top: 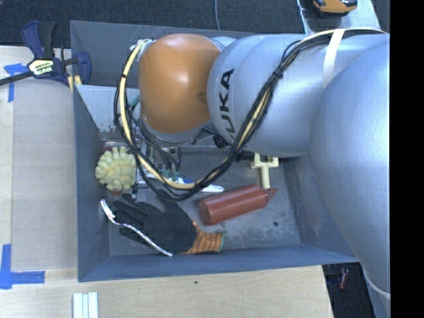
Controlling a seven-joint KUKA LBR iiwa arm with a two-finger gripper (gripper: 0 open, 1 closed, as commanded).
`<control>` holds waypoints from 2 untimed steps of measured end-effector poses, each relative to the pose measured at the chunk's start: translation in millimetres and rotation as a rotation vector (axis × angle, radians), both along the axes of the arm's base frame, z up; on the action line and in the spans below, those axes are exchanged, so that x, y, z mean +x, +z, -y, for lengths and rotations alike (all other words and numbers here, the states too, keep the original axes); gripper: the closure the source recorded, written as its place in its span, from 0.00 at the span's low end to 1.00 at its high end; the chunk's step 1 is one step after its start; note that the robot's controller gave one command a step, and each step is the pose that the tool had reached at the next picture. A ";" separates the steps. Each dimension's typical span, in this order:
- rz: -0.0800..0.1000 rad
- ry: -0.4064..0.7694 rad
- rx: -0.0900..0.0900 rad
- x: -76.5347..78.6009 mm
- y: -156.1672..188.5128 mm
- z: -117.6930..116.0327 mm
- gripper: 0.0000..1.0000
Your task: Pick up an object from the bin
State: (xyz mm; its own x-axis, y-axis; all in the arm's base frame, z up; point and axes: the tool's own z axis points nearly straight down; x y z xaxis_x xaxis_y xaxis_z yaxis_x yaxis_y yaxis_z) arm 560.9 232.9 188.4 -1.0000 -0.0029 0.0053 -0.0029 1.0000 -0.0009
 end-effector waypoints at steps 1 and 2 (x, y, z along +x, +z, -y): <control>0.008 -0.003 0.002 2.1 4.1 0.9 0.00; 0.015 0.008 0.004 -10.1 -64.8 1.7 0.00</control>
Offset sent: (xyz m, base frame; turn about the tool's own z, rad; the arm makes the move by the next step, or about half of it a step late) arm -0.0225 -0.0013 -0.1164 -0.0191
